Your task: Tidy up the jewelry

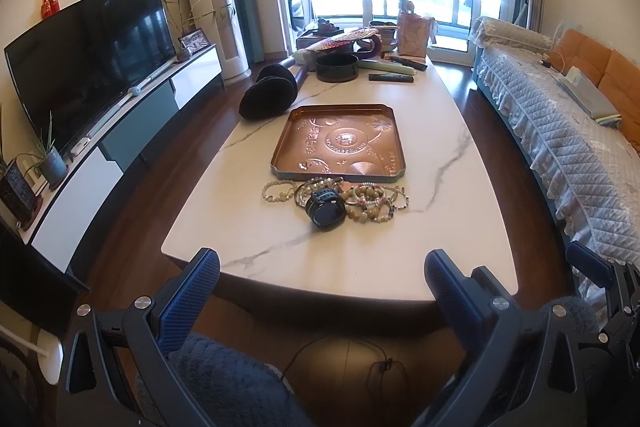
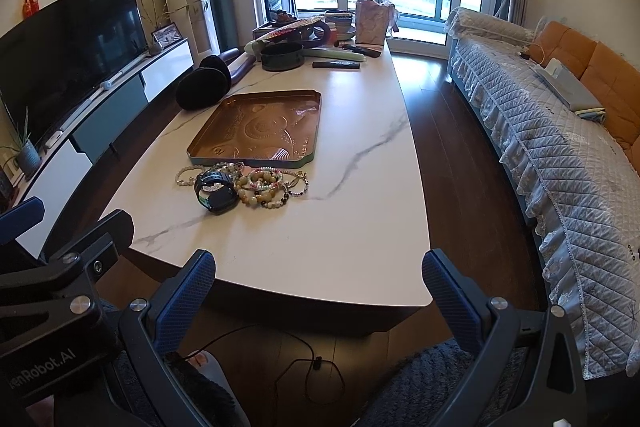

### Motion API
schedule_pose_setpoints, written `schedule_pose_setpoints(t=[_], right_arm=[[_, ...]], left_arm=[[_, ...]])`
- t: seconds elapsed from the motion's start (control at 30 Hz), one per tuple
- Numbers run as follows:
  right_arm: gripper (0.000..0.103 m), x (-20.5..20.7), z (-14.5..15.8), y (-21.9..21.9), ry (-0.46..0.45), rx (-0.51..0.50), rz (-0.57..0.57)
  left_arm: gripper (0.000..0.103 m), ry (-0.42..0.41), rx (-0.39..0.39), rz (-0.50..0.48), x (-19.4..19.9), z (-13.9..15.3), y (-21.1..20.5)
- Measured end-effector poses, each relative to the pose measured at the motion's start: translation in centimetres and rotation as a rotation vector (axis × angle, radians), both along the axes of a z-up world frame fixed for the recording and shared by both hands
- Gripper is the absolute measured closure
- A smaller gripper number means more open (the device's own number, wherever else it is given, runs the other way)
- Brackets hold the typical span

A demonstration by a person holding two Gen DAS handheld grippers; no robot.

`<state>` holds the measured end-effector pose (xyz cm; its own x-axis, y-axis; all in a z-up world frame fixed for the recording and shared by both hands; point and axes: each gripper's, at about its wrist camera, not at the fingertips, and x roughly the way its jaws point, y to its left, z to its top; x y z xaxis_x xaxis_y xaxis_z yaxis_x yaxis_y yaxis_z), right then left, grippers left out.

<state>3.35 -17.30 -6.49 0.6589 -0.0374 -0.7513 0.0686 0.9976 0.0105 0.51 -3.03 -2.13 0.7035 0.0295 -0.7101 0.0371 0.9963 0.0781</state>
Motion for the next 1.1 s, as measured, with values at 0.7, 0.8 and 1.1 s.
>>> schedule_pose_setpoints(t=[0.7,0.8,1.1], right_arm=[[0.000,0.0,0.1,-0.3,0.006,0.014,0.005],[0.000,0.0,0.1,-0.3,0.003,0.012,0.003],[0.000,0.2,-0.2,-0.2,0.009,0.012,0.008]], left_arm=[[0.001,0.008,-0.002,-0.003,0.0,-0.6,0.0],[0.001,0.009,-0.003,-0.002,-0.1,-0.8,0.0],[0.001,0.014,-0.003,-0.001,-0.1,-1.1,0.0]])
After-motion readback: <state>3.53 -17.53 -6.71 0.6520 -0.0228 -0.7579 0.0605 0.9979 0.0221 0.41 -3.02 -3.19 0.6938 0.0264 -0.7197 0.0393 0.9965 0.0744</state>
